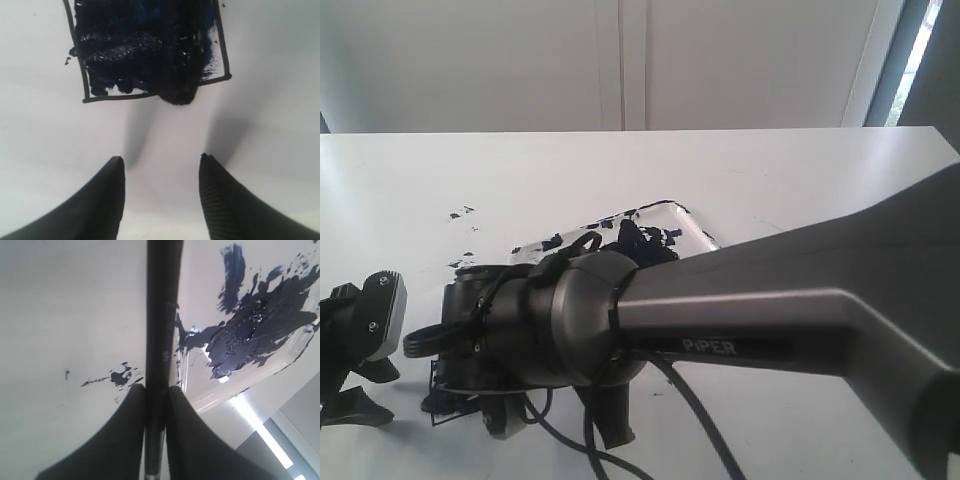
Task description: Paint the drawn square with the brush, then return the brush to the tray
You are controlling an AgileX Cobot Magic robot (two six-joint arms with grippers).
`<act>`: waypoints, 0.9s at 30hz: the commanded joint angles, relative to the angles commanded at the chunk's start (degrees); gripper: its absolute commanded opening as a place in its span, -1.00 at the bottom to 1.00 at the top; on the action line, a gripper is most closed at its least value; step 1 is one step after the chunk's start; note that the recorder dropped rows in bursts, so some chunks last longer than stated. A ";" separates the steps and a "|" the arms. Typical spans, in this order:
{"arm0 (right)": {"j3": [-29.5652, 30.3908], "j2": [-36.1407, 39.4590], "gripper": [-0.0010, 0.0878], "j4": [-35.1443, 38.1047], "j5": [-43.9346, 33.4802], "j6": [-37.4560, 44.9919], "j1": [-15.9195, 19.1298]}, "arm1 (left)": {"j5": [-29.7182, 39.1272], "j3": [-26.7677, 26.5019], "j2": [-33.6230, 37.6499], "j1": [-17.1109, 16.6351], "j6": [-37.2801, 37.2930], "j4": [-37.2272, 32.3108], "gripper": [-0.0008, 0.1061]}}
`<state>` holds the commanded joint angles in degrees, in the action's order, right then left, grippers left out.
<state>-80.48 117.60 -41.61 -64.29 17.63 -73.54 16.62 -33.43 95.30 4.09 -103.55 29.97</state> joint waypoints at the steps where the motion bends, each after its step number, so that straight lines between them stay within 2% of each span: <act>1: 0.00 0.00 -0.98 0.00 -0.30 0.00 0.00 | 0.00 0.00 0.00 0.00 0.00 0.00 -0.01; 16: 0.00 -0.87 -0.98 -0.47 -2.83 -1.24 1.74 | -0.11 0.00 0.00 0.00 0.00 -0.02 -0.01; 27: 0.00 -1.73 -0.98 3.73 -3.08 2.12 1.51 | -0.11 0.00 0.00 0.00 0.00 -0.02 -0.01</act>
<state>-80.48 115.87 -37.88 -67.37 19.75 -72.03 16.50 -33.43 95.30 4.09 -103.55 29.96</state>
